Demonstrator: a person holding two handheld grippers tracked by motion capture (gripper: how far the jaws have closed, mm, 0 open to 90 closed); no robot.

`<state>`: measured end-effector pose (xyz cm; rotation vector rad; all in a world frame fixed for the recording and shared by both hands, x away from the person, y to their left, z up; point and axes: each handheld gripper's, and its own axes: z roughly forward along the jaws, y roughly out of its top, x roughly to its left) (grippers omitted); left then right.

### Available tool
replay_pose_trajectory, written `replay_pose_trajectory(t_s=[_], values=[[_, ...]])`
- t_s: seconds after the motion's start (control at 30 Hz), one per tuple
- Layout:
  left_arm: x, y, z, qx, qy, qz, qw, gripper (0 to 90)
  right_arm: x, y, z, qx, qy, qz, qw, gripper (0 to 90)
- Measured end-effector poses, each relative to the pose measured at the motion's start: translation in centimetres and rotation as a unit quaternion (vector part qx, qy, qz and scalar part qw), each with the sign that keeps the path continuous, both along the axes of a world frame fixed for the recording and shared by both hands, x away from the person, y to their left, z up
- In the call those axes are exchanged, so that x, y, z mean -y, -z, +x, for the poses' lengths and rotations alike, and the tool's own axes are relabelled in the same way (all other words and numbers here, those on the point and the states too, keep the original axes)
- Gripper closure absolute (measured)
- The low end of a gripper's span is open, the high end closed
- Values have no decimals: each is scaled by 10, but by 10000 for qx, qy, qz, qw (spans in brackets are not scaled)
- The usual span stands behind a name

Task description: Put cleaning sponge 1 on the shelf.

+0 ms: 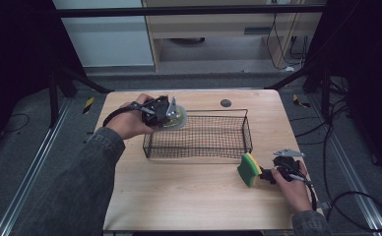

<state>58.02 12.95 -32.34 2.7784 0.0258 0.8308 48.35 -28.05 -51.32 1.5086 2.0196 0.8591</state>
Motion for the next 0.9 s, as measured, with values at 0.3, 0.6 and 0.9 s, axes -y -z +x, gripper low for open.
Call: replay_pose_trajectory(t_s=[0.3, 0.6, 0.9], values=[[-3, 19, 3, -158, 53, 22, 9999, 705, 0, 0, 0, -3, 5, 6, 10000, 5], [-10, 22, 2, -199, 29, -16, 9998, 705, 0, 0, 0, -2, 5, 7, 10000, 5], [-6, 25, 1, -110, 46, 82, 9999, 705, 0, 0, 0, -2, -3, 0, 10000, 5]])
